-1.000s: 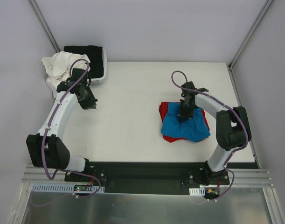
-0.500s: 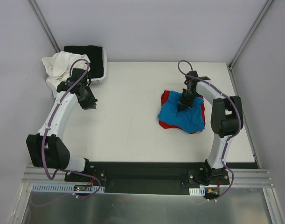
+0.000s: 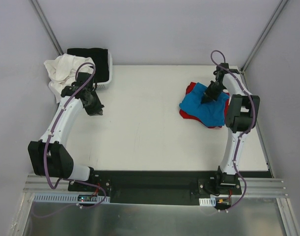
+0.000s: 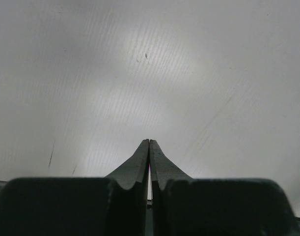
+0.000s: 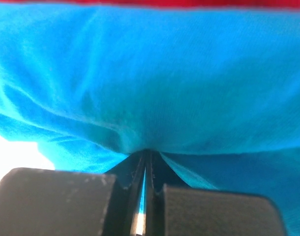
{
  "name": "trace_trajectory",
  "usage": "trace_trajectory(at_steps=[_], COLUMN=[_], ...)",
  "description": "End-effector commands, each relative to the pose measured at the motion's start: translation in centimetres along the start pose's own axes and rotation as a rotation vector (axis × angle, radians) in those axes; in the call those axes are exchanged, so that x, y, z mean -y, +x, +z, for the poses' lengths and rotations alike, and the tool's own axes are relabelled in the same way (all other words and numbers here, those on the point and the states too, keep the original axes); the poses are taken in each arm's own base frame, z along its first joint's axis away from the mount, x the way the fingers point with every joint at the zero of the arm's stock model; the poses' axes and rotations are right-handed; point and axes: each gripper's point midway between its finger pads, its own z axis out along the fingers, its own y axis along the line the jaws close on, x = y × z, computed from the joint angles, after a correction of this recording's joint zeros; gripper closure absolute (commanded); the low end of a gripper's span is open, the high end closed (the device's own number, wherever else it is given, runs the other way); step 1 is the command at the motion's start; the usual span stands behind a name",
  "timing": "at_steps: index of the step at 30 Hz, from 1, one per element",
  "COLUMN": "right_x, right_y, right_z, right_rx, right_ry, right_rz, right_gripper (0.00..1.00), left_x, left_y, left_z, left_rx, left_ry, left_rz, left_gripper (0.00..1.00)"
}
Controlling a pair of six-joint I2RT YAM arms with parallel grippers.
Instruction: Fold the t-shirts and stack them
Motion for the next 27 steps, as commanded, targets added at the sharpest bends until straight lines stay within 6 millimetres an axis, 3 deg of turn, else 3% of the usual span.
trace_trajectory(at_steps=[1, 5, 6, 7, 9, 11, 13, 14, 19, 23, 27], right_x=[1.1, 0.0, -0.6, -1.9, -2.7, -3.6, -2.9, -2.8, -0.8, 3.7, 6.4], right_y=[-2.6, -2.7, -1.9, -1.8, -0.7, 0.5, 2.1, 2.8, 7.4, 10.9, 11.7], right_z=[-0.9, -3.5, -3.5, -6.3, -7.5, -10.8, -11.7, -13.3, -13.4, -10.2, -7.8], right_rx=[-0.007, 0.027, 0.036, 0.096, 0.127, 0.173, 0.165, 0.191, 0.151, 0.064, 0.057], right_ry=[-0.017, -0.055, -0.069, -0.116, -0.149, -0.195, -0.182, -0.193, -0.139, -0.016, 0.069], right_rz=[0.0, -0.116, -0.152, -0.189, -0.23, -0.248, -0.233, -0.236, -0.256, -0.221, -0.201], right_gripper=[0.99, 0.99, 0.99, 0.99, 0.96, 0.94, 0.99, 0.99, 0.99, 0.99, 0.99], left_x=[0.3, 0.6, 0.7, 0.7, 0.9, 1.0, 1.1, 1.2, 1.4, 1.6, 1.4], left_y=[0.8, 0.8, 0.7, 0.8, 0.6, 0.5, 0.4, 0.4, 0.2, 0.2, 0.2], left_z=[0.2, 0.2, 0.2, 0.2, 0.2, 0.2, 0.3, 0.3, 0.5, 0.5, 0.4], left_rx=[-0.033, -0.035, -0.034, -0.036, -0.031, -0.03, -0.029, -0.032, -0.035, -0.037, -0.033], left_ry=[0.002, 0.005, 0.006, 0.007, 0.01, 0.011, 0.015, 0.016, 0.019, 0.025, 0.025], left_rz=[0.033, 0.04, 0.042, 0.041, 0.043, 0.04, 0.04, 0.04, 0.04, 0.041, 0.049], left_gripper=[1.0, 1.0, 1.0, 1.0, 1.0, 1.0, 1.0, 1.0, 1.0, 1.0, 1.0])
